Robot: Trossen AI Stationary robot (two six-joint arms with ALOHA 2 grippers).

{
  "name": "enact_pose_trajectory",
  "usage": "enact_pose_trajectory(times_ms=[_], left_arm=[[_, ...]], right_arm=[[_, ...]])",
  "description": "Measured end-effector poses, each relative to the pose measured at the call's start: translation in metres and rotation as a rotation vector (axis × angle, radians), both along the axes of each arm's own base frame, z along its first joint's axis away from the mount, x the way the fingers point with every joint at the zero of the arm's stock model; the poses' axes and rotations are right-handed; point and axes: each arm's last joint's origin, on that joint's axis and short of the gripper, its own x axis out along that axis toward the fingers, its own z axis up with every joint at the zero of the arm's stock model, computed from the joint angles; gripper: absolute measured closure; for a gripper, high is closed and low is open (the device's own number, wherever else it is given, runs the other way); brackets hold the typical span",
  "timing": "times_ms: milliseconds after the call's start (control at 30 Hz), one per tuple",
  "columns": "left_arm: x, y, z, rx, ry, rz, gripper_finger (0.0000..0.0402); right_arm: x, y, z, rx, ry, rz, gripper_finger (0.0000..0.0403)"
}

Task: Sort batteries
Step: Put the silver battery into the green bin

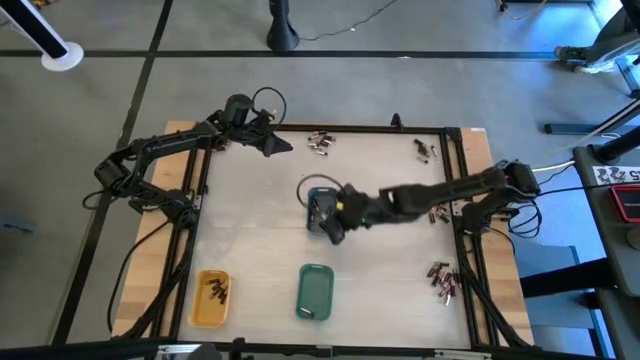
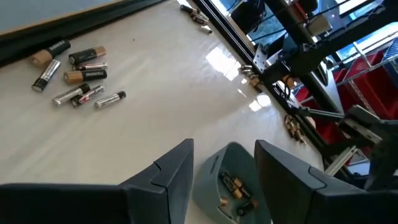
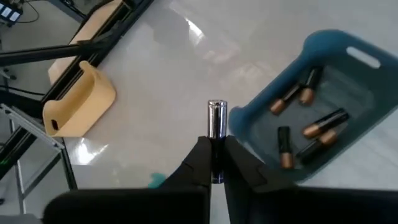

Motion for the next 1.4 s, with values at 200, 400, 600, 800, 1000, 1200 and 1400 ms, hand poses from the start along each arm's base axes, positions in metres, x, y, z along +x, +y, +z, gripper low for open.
enact_pose_trajectory(times_ms=[200, 400, 600, 800, 1000, 1200, 1400], left_arm=[[0.005, -0.005, 0.0, -0.042, 0.001, 0.003, 0.0243], [0.011, -0.012, 0.0, -0.064, 0.003, -0.02, 0.0243], [0.017, -0.02, 0.0, -0.073, 0.006, -0.05, 0.0243], [0.024, -0.029, 0.0, -0.074, 0.008, -0.09, 0.0243], [0.028, -0.035, 0.0, -0.071, 0.011, -0.111, 0.0243], [0.029, -0.036, 0.0, -0.062, 0.01, -0.119, 0.0243], [0.029, -0.036, 0.0, -0.048, 0.01, -0.124, 0.0243]], right_arm=[[0.005, 0.054, -0.017, 0.056, -0.037, 0.038, 0.0387], [0.014, 0.109, -0.046, 0.149, -0.122, 0.048, 0.0387], [0.012, 0.136, -0.075, 0.224, -0.081, 0.011, 0.0386], [0.013, 0.134, -0.088, 0.252, -0.005, -0.018, 0.0386], [0.014, 0.121, -0.093, 0.261, 0.069, -0.052, 0.0386], [0.019, 0.109, -0.094, 0.25, 0.091, -0.044, 0.0386], [0.023, 0.102, -0.097, 0.272, 0.122, -0.006, 0.0386]])
